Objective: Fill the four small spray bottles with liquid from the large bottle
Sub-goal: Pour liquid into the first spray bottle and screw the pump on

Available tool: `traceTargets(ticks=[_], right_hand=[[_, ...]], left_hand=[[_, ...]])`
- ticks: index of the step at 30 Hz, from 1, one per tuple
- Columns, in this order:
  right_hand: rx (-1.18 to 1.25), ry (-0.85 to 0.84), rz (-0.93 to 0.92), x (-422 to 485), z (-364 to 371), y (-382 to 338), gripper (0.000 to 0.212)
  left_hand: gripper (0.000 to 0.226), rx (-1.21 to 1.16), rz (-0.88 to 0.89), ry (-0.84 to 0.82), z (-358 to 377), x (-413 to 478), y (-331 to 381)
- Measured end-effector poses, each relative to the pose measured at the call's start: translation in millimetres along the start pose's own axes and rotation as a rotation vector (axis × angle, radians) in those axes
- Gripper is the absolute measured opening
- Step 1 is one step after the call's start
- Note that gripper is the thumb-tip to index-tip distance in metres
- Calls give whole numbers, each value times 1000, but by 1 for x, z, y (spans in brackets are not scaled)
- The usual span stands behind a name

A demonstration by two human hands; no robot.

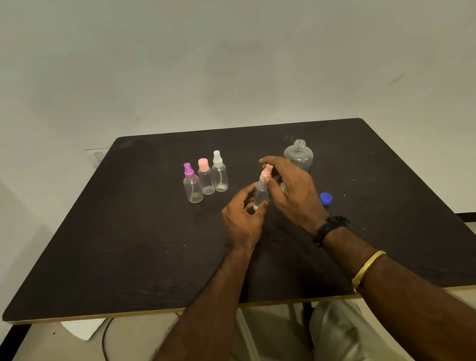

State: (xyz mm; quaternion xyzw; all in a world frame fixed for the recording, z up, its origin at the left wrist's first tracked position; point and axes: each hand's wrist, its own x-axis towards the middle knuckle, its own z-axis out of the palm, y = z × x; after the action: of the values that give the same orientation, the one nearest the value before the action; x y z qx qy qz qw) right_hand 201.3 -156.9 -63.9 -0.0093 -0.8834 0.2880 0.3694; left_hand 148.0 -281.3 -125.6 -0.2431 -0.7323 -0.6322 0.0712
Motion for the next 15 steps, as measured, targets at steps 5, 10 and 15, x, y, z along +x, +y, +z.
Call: traceTargets(ticks=[5,10,15], right_hand=[[-32,-35,-30,1,-1,1,33],[-34,-64,-24,-1,1,4,34],[-105,-50,36,7,1,3,30]], left_hand=[[49,18,-1,9,1,1,-4],[49,31,29,32,2,1,-3],[46,74,65,48,1,0,0]])
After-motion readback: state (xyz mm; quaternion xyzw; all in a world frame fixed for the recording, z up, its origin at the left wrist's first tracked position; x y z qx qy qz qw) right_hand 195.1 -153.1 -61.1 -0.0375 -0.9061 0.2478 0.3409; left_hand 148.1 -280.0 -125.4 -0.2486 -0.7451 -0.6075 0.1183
